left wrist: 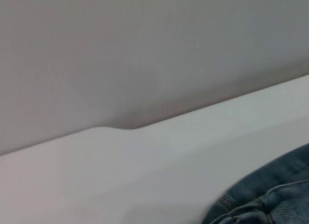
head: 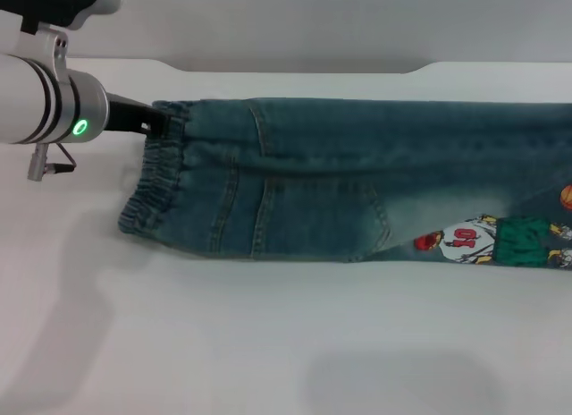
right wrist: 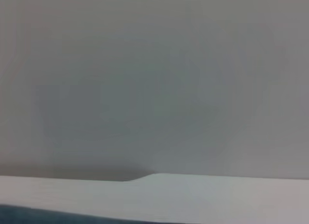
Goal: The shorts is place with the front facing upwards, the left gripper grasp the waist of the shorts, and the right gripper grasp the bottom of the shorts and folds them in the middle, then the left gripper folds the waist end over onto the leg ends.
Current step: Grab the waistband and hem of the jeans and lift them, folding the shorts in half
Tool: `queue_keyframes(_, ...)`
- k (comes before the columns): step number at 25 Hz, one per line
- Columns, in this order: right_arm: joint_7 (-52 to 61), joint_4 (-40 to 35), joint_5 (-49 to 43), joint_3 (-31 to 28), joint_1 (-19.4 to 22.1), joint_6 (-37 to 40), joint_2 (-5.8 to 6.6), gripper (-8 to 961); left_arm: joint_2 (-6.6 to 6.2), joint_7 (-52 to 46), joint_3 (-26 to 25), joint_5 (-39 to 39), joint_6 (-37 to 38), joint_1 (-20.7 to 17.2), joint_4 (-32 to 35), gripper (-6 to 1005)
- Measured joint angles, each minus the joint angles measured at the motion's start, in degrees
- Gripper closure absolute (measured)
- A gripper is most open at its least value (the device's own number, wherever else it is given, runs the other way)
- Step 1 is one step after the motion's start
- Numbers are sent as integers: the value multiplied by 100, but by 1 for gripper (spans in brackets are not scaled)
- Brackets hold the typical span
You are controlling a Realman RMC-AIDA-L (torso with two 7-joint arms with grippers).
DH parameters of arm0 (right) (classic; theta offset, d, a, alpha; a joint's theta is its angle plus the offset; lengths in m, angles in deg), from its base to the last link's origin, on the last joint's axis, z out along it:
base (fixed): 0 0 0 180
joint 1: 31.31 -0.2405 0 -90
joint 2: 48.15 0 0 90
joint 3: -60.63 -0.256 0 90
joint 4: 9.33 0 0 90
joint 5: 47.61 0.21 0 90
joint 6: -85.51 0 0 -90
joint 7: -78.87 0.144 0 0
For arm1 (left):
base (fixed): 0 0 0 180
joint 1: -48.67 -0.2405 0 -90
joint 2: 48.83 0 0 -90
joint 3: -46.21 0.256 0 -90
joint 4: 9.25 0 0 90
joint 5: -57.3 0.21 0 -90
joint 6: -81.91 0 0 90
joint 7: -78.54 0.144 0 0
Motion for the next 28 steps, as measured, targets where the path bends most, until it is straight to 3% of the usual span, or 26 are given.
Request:
queue_keyframes(8,-533,-502,169,-79,-241,500,1,835,7,3,128,-21,690,-52,233,968)
queue_keyframes(10,-761,-662,283,-89,-331,567,4,831,12,-51,405,-50,1703,-162,614,968)
queue_keyframes(15,-900,-1034,557,-244,-562,693,20,823,26,-194,536,-59,2276,-168,912,967)
queue_keyframes(16,-933,-1064,589,-268,-584,695,24,821,18,-216,575,-61,2434,-143,1011,936)
queue_keyframes(26,-1007,-1114,566,-497,-633,720,29,472,16,-211,597,-70,2502,-123,1000,625)
queue_keyframes(28,-1021,-1146,564,-520,-636,727,25,412,16,-218,593,-75,2266,-121,915,485)
